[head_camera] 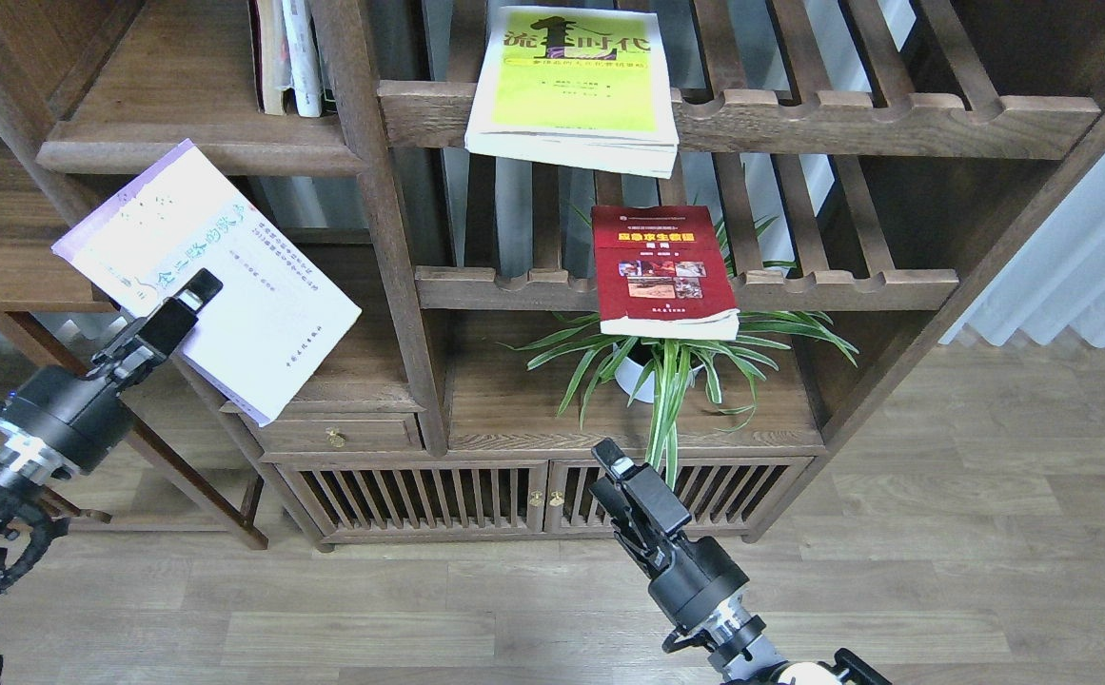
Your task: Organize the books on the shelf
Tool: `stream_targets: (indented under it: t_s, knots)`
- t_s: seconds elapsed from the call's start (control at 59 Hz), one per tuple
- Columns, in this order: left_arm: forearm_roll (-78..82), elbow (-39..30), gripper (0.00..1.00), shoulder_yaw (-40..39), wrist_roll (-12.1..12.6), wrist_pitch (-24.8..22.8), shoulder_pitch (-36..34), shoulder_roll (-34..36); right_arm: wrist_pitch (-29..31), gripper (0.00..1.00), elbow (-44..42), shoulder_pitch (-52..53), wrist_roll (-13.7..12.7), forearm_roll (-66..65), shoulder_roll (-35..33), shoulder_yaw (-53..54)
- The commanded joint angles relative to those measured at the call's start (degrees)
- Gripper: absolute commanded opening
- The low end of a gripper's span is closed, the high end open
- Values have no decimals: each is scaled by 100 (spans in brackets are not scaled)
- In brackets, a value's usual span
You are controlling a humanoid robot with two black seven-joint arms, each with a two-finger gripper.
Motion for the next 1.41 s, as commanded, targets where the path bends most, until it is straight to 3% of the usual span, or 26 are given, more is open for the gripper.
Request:
stream_targets:
  t_s: [0.0,0.288,1.169,1.39]
  knots:
    - [0,6,1,-124,2,0,-236,198,0,98,0,9,0,0,-1,0]
    - [9,6,0,-132,116,0,-904,646,0,98,0,9,0,0,8,0]
    - [53,261,0,-132,177,0,-2302,673,0,98,0,0,0,0,26,8]
    - [255,332,0,-132,292,0,-2539,734,0,98,8,9,0,0,26,8]
